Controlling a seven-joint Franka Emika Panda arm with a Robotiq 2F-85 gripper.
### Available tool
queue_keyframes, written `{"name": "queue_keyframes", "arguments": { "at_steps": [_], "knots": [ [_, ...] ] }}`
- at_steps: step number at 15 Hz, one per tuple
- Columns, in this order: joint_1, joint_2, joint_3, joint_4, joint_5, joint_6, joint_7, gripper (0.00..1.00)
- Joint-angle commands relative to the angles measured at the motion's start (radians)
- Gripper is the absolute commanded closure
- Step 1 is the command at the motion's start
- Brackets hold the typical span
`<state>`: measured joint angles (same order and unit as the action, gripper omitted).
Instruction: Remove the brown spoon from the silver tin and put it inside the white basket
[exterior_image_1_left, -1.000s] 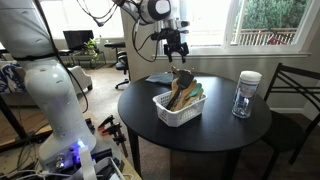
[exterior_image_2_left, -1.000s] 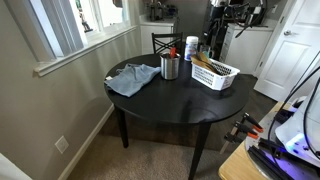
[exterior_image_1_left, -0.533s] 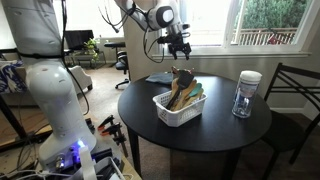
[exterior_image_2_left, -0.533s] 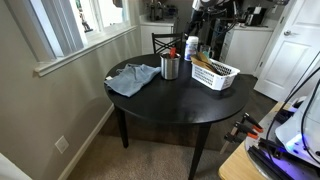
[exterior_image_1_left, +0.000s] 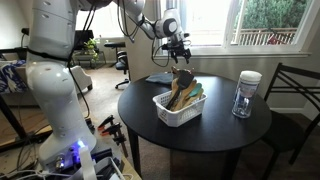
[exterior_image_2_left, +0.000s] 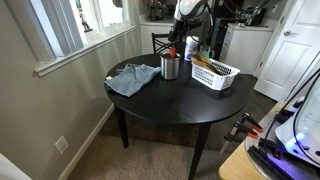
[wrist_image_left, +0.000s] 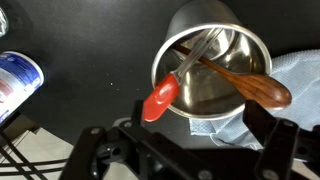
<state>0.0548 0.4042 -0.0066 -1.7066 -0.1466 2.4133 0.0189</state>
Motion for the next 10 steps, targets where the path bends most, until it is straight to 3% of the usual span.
{"name": "queue_keyframes", "arguments": {
  "at_steps": [1, 10],
  "knots": [
    [0.024, 0.051, 0.014, 0.075, -0.007, -0.015, -0.011, 0.0],
    [0.078, 0.127, 0.028, 0.159, -0.004, -0.051, 0.016, 0.0]
  ]
}}
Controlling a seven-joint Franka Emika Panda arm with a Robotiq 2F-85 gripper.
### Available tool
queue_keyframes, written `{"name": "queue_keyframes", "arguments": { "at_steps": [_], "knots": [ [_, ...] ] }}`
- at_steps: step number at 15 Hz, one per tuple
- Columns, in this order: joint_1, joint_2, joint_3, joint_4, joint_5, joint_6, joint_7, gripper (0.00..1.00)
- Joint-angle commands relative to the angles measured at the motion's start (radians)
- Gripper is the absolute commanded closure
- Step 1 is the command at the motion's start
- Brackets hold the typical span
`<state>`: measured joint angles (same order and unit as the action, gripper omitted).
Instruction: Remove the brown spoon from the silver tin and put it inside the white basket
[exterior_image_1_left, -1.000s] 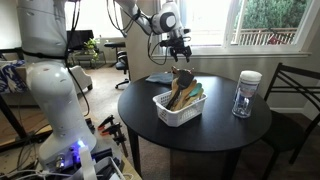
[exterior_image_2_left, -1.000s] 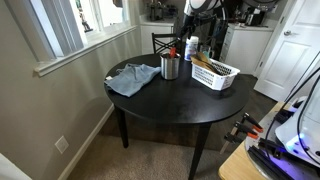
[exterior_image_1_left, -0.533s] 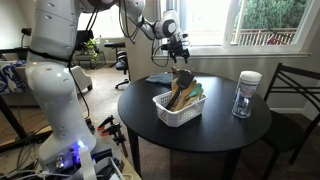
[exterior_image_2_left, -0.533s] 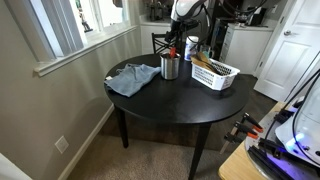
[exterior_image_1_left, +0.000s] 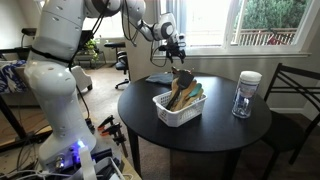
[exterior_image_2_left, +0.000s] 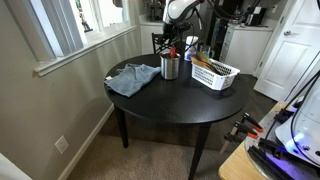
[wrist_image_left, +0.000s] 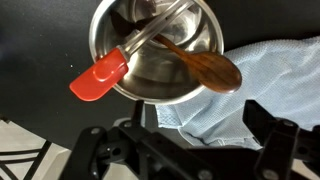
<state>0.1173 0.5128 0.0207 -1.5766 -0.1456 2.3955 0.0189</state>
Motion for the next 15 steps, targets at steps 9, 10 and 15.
{"name": "queue_keyframes", "arguments": {
  "at_steps": [9, 10, 15],
  "knots": [
    [0.076, 0.069, -0.039, 0.06, -0.07, -0.055, 0.064, 0.0],
    [0.078, 0.073, -0.041, 0.063, -0.078, -0.063, 0.062, 0.0],
    [0.088, 0.087, -0.05, 0.079, -0.117, -0.119, 0.054, 0.05]
  ]
}}
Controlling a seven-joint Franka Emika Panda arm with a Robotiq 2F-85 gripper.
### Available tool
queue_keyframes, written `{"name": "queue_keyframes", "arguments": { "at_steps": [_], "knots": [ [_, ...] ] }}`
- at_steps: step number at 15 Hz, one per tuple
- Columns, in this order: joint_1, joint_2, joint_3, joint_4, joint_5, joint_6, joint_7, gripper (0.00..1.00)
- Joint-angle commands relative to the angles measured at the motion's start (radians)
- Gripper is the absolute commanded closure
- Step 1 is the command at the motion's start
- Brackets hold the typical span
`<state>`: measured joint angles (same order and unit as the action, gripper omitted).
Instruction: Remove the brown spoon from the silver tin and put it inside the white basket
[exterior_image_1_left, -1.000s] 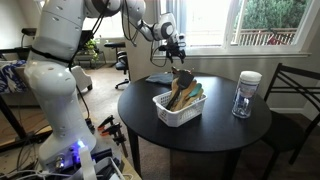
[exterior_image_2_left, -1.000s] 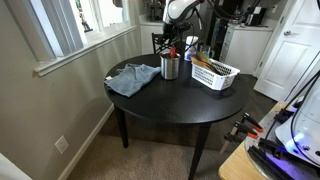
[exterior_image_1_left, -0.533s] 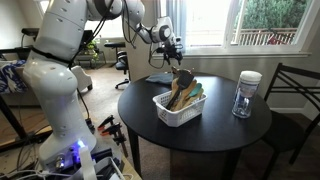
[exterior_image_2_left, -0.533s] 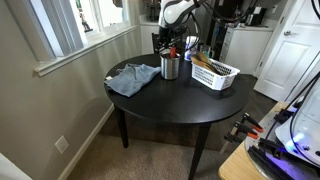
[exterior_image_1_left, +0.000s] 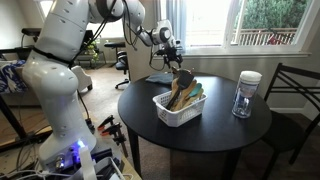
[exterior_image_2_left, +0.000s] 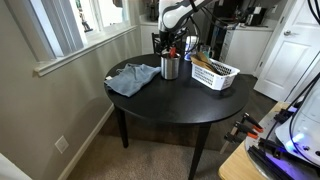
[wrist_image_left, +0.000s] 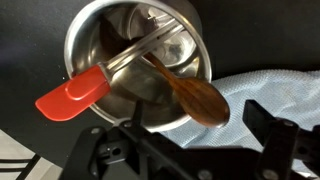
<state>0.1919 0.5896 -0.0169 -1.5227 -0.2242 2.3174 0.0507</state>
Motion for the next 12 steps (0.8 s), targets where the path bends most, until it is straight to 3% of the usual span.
{"name": "queue_keyframes", "arguments": {
  "at_steps": [1, 8, 12],
  "knots": [
    [0.013, 0.011, -0.012, 0.027, -0.043, -0.046, 0.018, 0.23],
    [0.018, 0.023, -0.01, 0.045, -0.071, -0.057, 0.011, 0.62],
    [0.017, 0.023, -0.008, 0.046, -0.079, -0.051, -0.002, 0.63]
  ]
}}
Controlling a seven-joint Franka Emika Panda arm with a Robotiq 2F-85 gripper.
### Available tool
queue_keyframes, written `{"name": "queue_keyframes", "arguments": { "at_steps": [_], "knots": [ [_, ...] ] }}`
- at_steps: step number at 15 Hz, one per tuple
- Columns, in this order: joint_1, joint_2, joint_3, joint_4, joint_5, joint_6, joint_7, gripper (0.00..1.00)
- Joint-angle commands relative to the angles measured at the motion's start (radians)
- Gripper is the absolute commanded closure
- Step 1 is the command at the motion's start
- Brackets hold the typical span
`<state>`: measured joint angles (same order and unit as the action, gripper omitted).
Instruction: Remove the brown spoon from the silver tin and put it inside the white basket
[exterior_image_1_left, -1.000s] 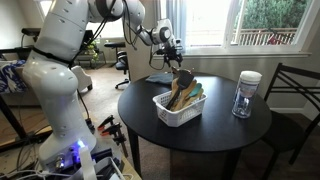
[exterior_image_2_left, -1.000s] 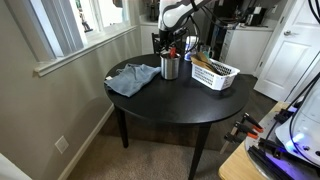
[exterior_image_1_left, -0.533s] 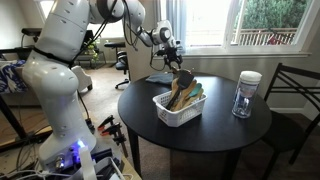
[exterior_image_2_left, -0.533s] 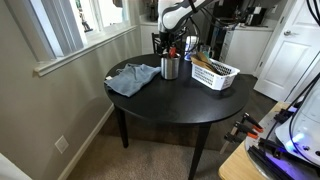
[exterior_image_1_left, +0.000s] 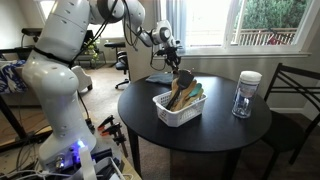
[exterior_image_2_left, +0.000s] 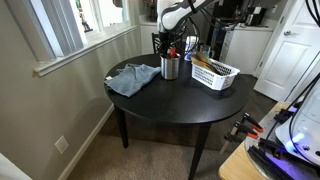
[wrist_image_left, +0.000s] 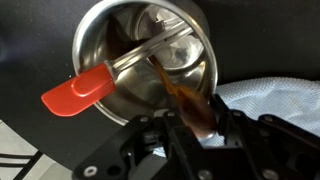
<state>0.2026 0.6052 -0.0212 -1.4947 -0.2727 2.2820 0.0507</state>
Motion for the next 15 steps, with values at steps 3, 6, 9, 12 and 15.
{"name": "queue_keyframes", "arguments": {
  "at_steps": [3, 6, 9, 12, 15],
  "knots": [
    [0.006, 0.002, 0.0, 0.011, -0.048, -0.011, -0.018, 0.75],
    [0.012, -0.016, -0.008, 0.002, -0.079, -0.013, -0.015, 0.78],
    [0.025, -0.04, -0.03, 0.001, -0.148, -0.015, -0.007, 0.9],
    [0.038, -0.074, -0.055, 0.0, -0.228, -0.024, 0.0, 0.93],
    [0.042, -0.099, -0.067, 0.002, -0.281, -0.029, 0.008, 0.93]
  ]
}}
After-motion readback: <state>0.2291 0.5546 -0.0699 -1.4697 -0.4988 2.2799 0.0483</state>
